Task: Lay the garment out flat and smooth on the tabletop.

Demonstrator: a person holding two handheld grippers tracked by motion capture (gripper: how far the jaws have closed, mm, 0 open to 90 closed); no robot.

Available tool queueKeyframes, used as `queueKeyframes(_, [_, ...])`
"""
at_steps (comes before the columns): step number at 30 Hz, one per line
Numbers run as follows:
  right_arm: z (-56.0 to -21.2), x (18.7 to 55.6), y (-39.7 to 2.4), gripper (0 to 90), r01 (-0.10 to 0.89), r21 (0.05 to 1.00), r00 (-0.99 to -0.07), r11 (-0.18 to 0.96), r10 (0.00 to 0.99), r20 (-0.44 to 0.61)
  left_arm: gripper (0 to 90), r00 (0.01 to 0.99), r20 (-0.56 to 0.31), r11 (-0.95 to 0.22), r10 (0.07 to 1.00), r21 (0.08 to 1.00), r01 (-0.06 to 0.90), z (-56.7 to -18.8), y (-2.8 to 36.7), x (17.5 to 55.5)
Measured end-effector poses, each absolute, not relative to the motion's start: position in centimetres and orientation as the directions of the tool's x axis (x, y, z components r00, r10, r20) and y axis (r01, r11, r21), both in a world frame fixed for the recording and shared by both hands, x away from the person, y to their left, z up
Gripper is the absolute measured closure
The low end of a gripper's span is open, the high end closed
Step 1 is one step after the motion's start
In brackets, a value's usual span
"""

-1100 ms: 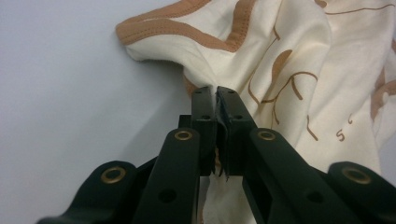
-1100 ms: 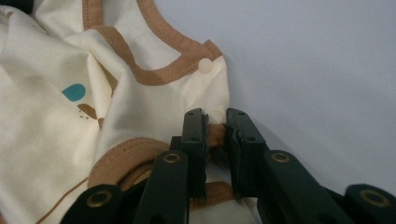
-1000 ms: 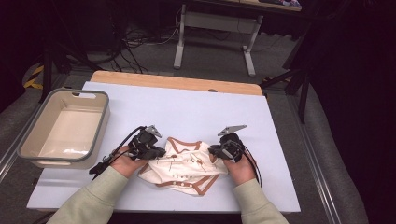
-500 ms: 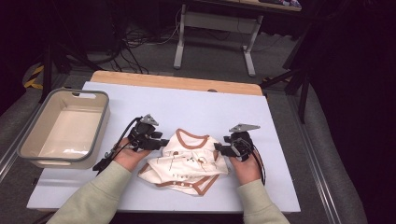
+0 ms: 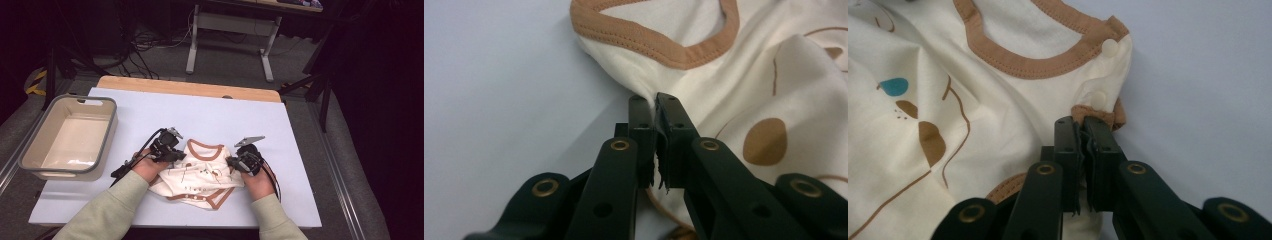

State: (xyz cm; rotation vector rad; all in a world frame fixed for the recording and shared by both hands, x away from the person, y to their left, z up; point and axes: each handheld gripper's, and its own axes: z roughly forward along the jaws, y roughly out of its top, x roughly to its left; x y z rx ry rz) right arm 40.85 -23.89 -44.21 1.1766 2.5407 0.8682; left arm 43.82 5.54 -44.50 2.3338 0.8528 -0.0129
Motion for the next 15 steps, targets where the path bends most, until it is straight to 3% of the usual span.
queueKeyframes(9, [-40.6, 38.1, -24.0, 87.7, 0.53, 0.655, -0.714, 0.538, 0.7, 0.003, 86.3, 0.834, -0.185, -0.592, 0.521, 0.625, 0.509, -41.5, 6.0, 41.2])
queueKeyframes(12, [-39.4, 40.8, -24.3, 88.2, 0.53, 0.661, -0.709, 0.531, 0.705, 0.001, 86.6, 0.817, -0.121, -0.563, 0.564, 0.667, 0.488, -39.9, 5.5, 43.4])
queueKeyframes(14, [-37.9, 45.3, -24.9, 88.2, 0.538, 0.704, -0.638, 0.464, 0.77, -0.021, 85.7, 0.745, 0.046, -0.521, 0.665, 0.743, 0.42, -38.4, 4.8, 47.1])
queueKeyframes(15, [-37.4, 47.3, -25.4, 87.3, 0.534, 0.747, -0.607, 0.396, 0.794, 0.012, 83.5, 0.672, 0.087, -0.482, 0.735, 0.764, 0.429, -37.7, 4.7, 49.8])
